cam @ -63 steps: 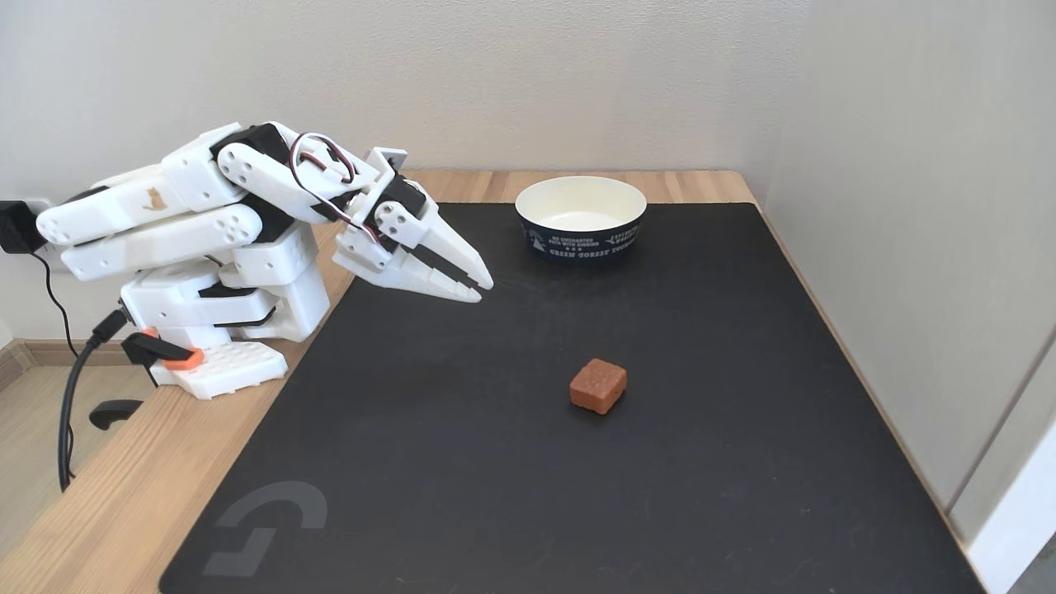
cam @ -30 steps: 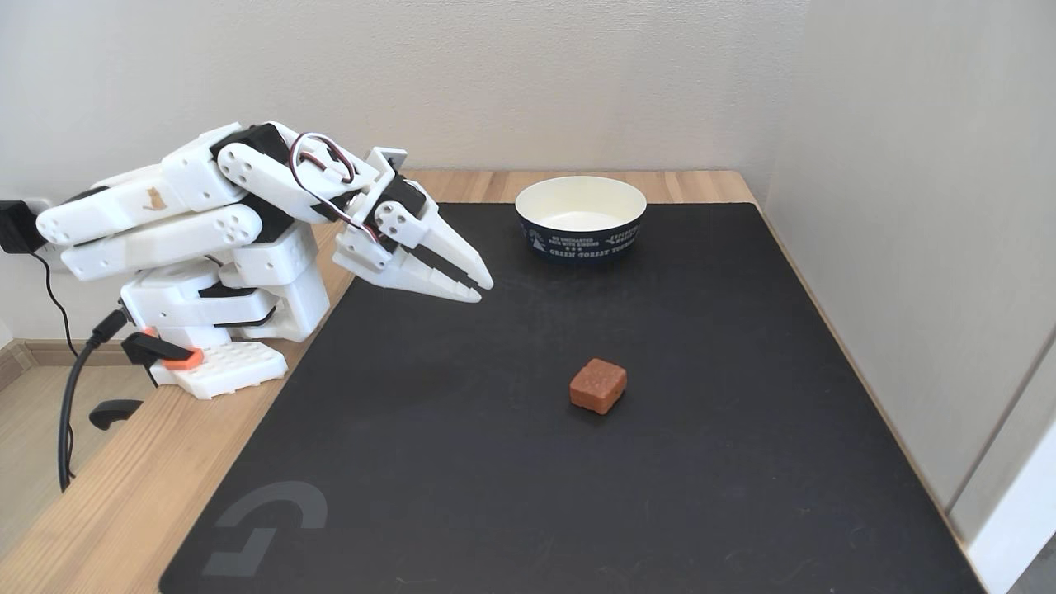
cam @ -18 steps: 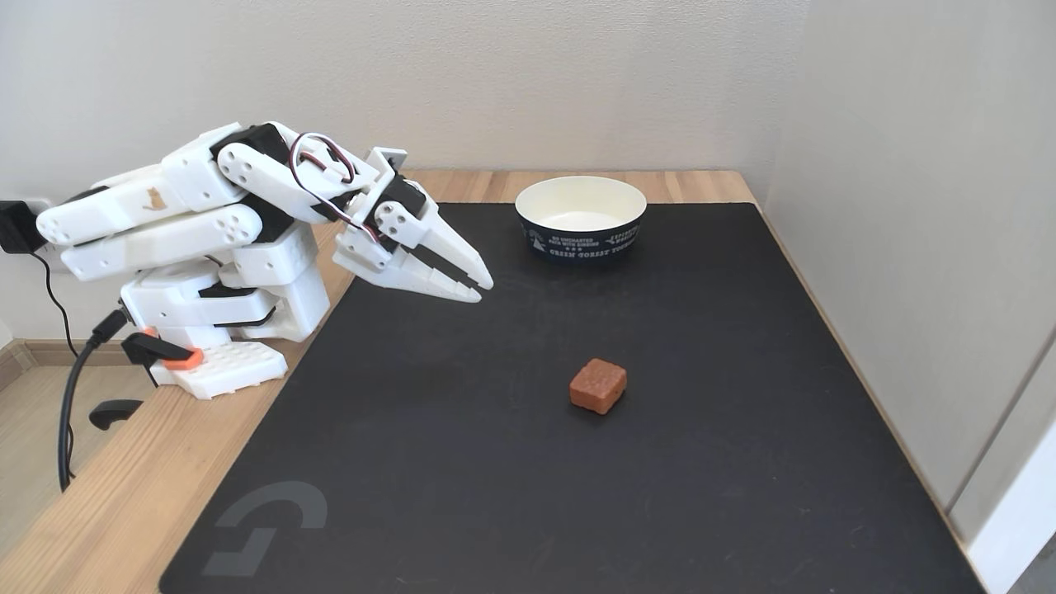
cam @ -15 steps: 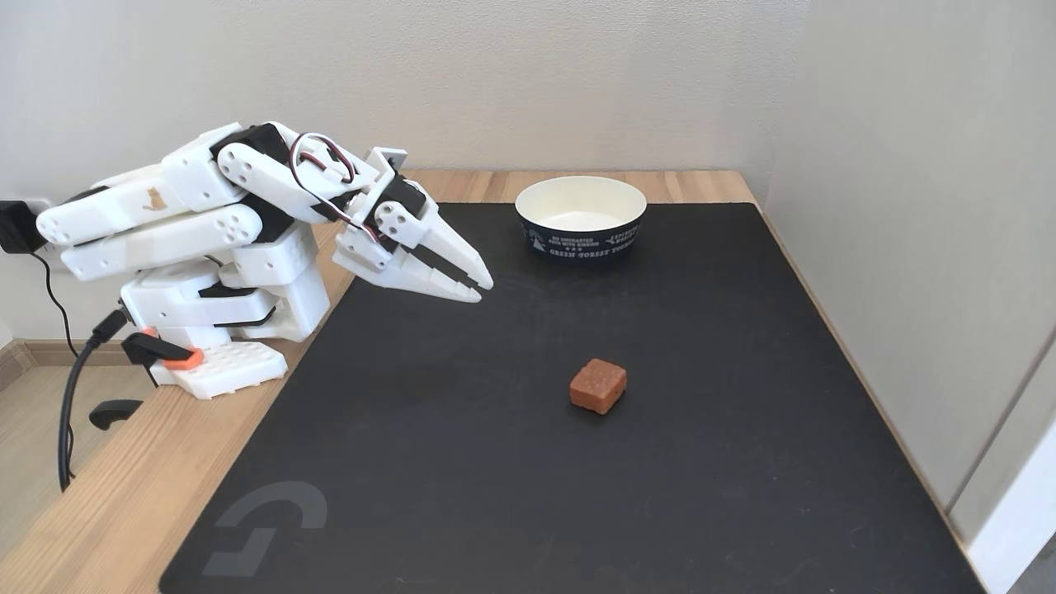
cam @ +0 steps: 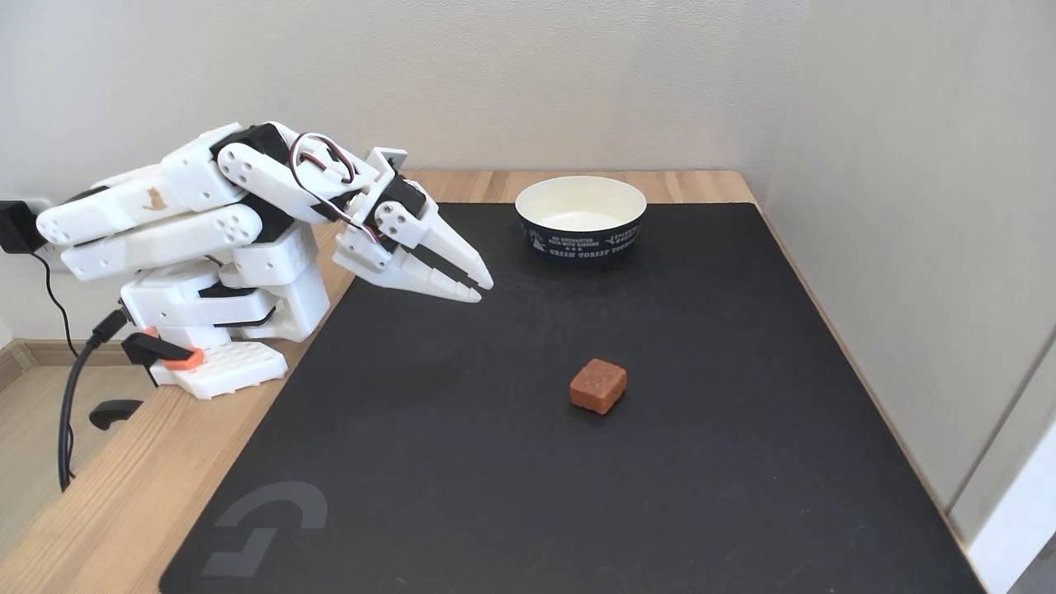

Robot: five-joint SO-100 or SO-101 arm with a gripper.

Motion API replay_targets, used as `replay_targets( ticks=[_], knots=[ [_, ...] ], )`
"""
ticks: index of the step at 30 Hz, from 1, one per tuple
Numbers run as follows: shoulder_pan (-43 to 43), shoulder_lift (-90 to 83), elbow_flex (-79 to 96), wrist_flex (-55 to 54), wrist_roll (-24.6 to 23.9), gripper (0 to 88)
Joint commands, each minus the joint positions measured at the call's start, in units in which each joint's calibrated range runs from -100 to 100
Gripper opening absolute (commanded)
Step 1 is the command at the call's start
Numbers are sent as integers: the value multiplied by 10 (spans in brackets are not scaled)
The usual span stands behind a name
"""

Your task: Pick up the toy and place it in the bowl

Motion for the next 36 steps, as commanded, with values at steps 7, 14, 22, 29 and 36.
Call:
replay_targets(
  ticks=[7, 14, 22, 29, 36],
  knots=[
    [2, -4, 8, 1, 2, 25],
    [8, -4, 8, 1, 1, 25],
    [8, -4, 8, 0, 3, 25],
    [5, -6, 8, -2, -1, 46],
    [3, -7, 8, -6, 3, 440]
  ],
)
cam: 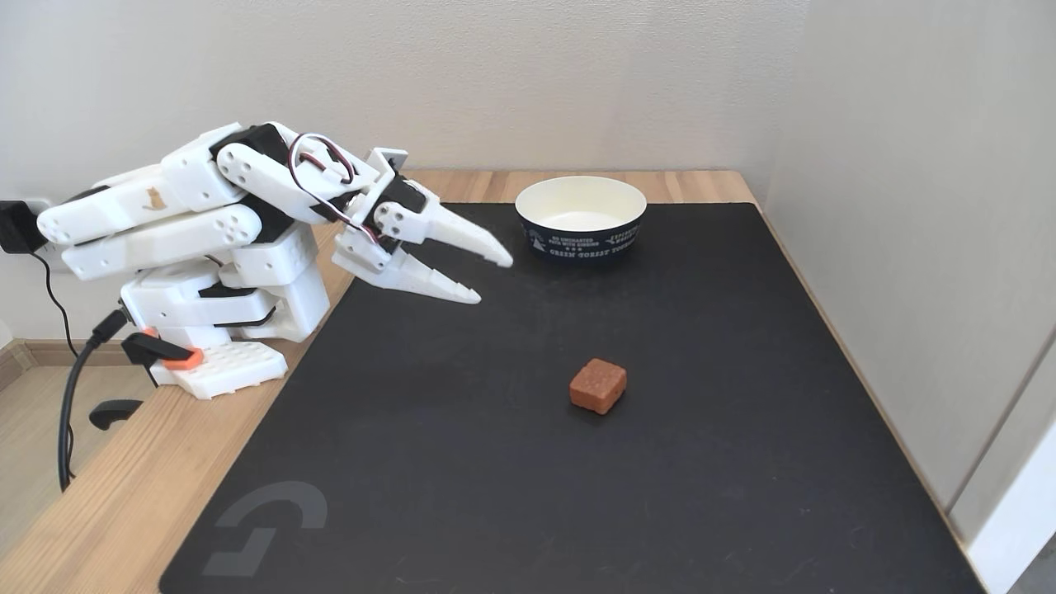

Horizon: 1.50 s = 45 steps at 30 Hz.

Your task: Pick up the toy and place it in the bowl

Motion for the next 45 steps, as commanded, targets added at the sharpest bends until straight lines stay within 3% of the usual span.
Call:
replay_targets(
  ticks=[1, 2, 10, 15, 18, 21, 29, 35, 45],
  knots=[
    [2, -7, 7, -6, 3, 470],
    [4, -7, 7, -6, 4, 503],
    [-3, -3, 0, 1, -1, 500],
    [7, 2, -104, 56, -53, 486],
    [30, 63, -230, 121, -109, 482],
    [34, 221, -351, 127, -132, 482],
    [54, 619, -629, 130, -139, 482],
    [95, 925, -905, 227, -138, 482],
    [88, 1235, -1140, 254, -138, 482]
  ],
)
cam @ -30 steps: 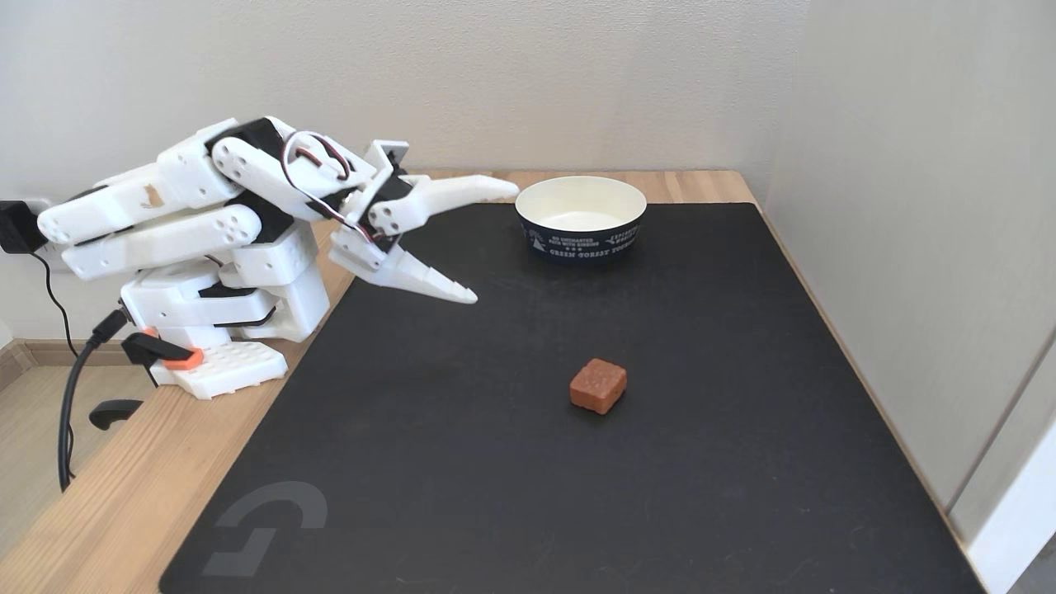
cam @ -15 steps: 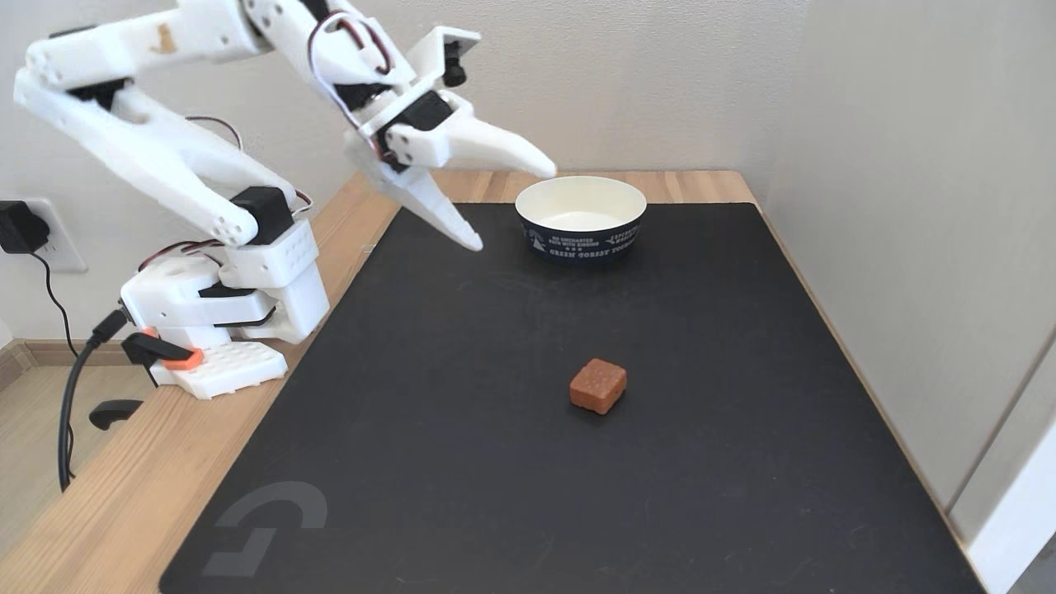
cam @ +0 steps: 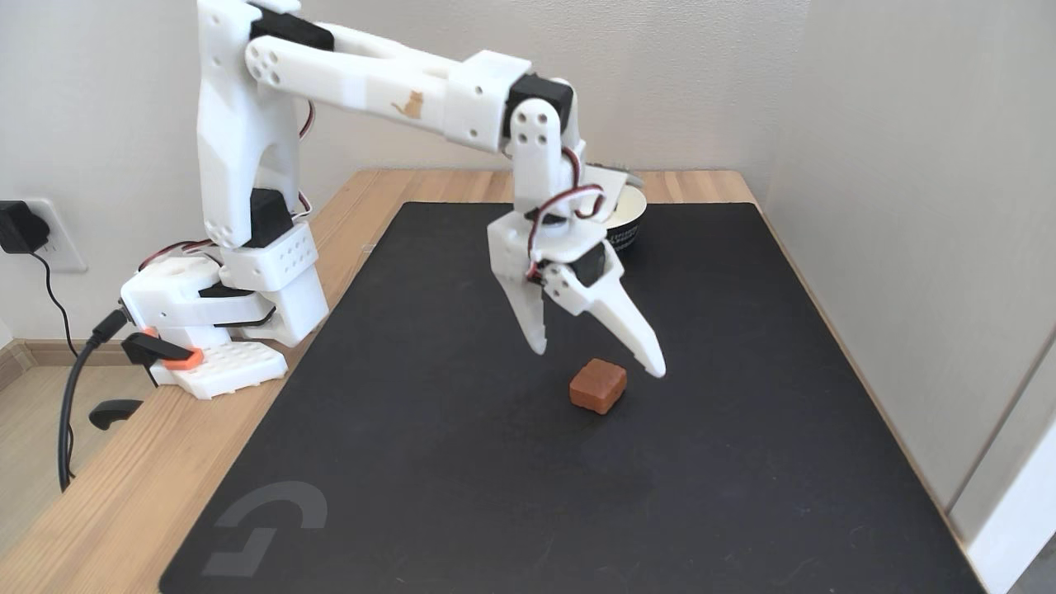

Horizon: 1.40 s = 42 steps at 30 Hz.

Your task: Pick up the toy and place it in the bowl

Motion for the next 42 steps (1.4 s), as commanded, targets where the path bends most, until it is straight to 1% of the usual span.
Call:
replay_targets(
  ticks=[1, 7, 8, 12, 13, 17, 18, 26, 29, 31, 32, 35, 38, 42],
  knots=[
    [-1, 74, -95, 5, 0, 482],
    [-3, 126, -130, 5, 0, 482],
    [-3, 130, -130, 5, 0, 461],
    [-3, 132, -130, 1, 2, 329],
    [-3, 132, -130, -1, 1, 250],
    [-3, 131, -131, -2, 0, 91],
    [-3, 127, -132, -2, 0, 28],
    [-4, 123, -182, 21, 4, 24],
    [-20, 122, -257, 19, 1, 24],
    [-39, 122, -319, 19, 0, 24],
    [-62, 122, -374, 17, -1, 24],
    [-100, 122, -425, -1, -1, 24],
    [-154, 122, -432, -57, -1, 24],
    [-219, 120, -435, -100, -1, 24]
  ],
)
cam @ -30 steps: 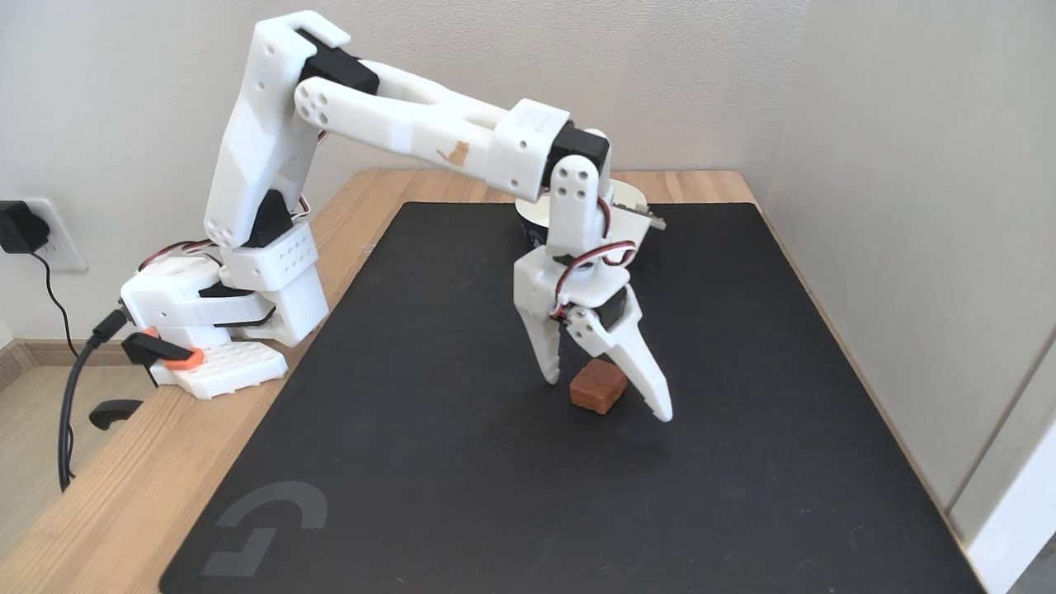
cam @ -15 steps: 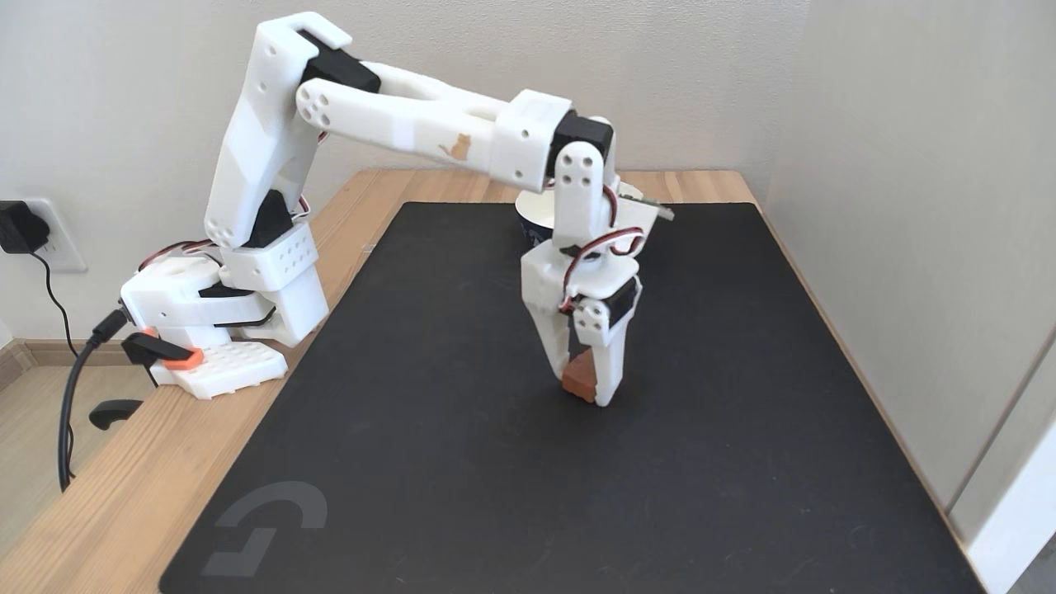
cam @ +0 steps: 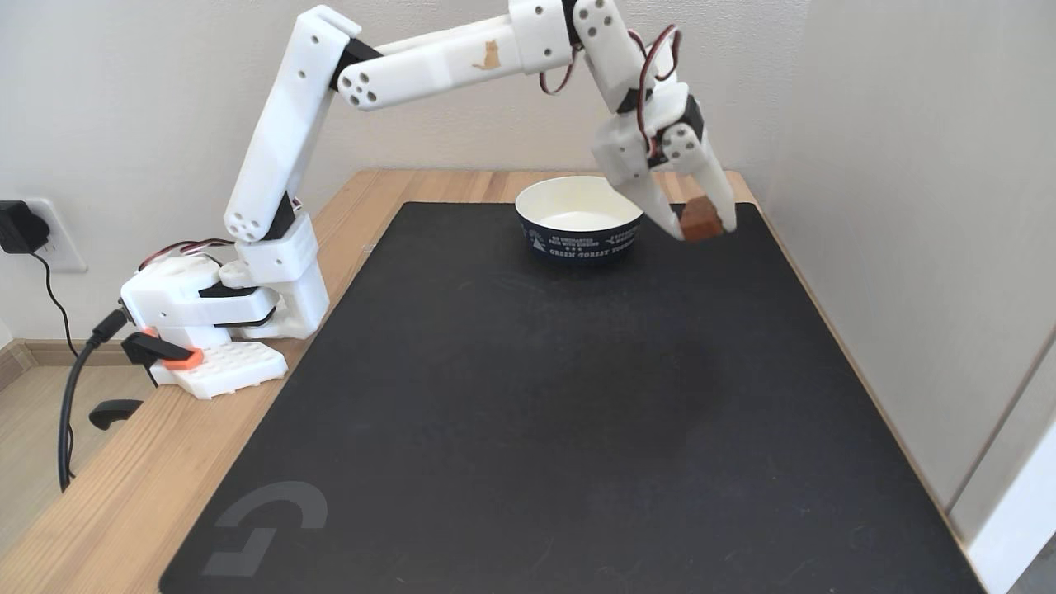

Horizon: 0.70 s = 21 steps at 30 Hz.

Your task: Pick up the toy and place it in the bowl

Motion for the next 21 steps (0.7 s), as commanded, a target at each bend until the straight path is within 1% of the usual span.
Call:
replay_targets(
  ticks=[1, 3, 4, 7, 8, 9, 13, 14, 16, 17, 18, 21],
  knots=[
    [-62, -24, -31, -41, 1, 24],
    [-91, -61, -27, -39, 4, 24],
    [-124, -113, -21, -30, 5, 24],
    [-178, -207, 16, 7, 5, 24],
    [-189, -234, 39, 11, 5, 24],
    [-199, -271, 103, 15, 5, 24],
    [-199, -310, 224, 33, 5, 24],
    [-194, -333, 294, 19, 5, 24],
    [-192, -351, 374, -35, 5, 24],
    [-192, -358, 413, -69, 5, 24],
    [-194, -369, 482, -129, 5, 24],
    [-199, -374, 564, -192, 1, 24]
  ],
)
